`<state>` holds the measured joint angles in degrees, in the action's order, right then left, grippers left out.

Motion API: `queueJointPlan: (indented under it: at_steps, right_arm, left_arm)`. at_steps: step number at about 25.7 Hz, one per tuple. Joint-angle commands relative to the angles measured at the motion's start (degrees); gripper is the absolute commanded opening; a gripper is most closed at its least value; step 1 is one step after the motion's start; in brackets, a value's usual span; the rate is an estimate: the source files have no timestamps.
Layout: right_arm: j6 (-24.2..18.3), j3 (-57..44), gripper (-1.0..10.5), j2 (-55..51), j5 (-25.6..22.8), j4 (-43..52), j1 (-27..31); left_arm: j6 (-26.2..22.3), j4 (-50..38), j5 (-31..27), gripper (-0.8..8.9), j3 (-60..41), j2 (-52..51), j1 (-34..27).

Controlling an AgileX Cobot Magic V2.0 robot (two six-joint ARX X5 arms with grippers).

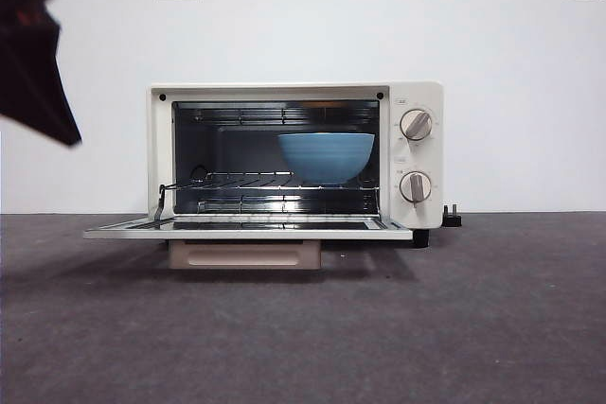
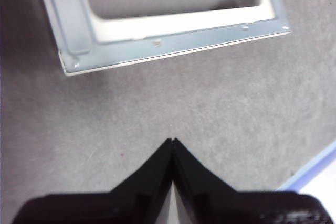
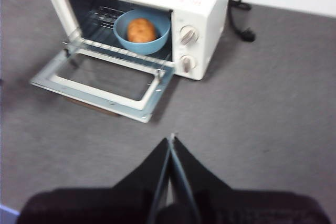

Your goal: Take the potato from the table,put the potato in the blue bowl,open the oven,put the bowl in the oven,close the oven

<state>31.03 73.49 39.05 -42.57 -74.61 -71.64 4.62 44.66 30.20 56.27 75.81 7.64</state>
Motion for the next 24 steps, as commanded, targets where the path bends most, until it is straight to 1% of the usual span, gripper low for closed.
queueJointPlan:
  at_steps: [1,3,6,11,13,16,19,21,24]
  right_arm:
    - [4.02,-5.44,-0.1,-5.29,2.25,2.71,-0.61]
    - [4.92,-7.89,-0.1,-7.89,3.23,3.89,-0.81]
    - [6.25,-10.08,-0.1,-9.73,3.63,3.93,-0.81]
    - [6.34,-11.74,-0.1,-9.64,3.58,4.11,-0.81]
    - [6.36,-12.09,-0.1,-9.64,3.56,4.66,-0.81]
    - [6.36,-12.07,-0.1,-9.66,3.13,5.4,-0.79]
    - [6.47,-12.07,-0.1,-9.64,3.13,6.03,-0.79]
    - [6.49,-12.07,-0.1,-9.64,3.06,6.32,-0.79]
    - [6.49,-12.07,-0.1,-9.64,2.14,6.56,-0.79]
  left_arm:
    - [0.37,-1.84,3.48,-0.08,-0.59,5.55,-1.99]
    - [0.5,-2.86,4.63,-0.08,-0.59,8.94,-3.08]
    - [0.98,-3.69,4.74,-0.08,-0.59,13.7,-4.35]
    - [1.46,-5.09,4.74,-0.08,-0.59,19.65,-5.66]
    - [5.35,-8.33,4.83,-0.08,-0.59,21.81,-6.62]
    - [10.08,-13.16,7.65,-0.08,-0.59,24.0,-7.91]
    - [14.93,-16.57,7.76,-0.08,-0.59,25.44,-8.94]
    - [17.03,-17.81,7.87,-0.08,-0.59,26.23,-9.51]
    - [17.97,-18.97,9.57,-0.08,-0.59,26.71,-9.62]
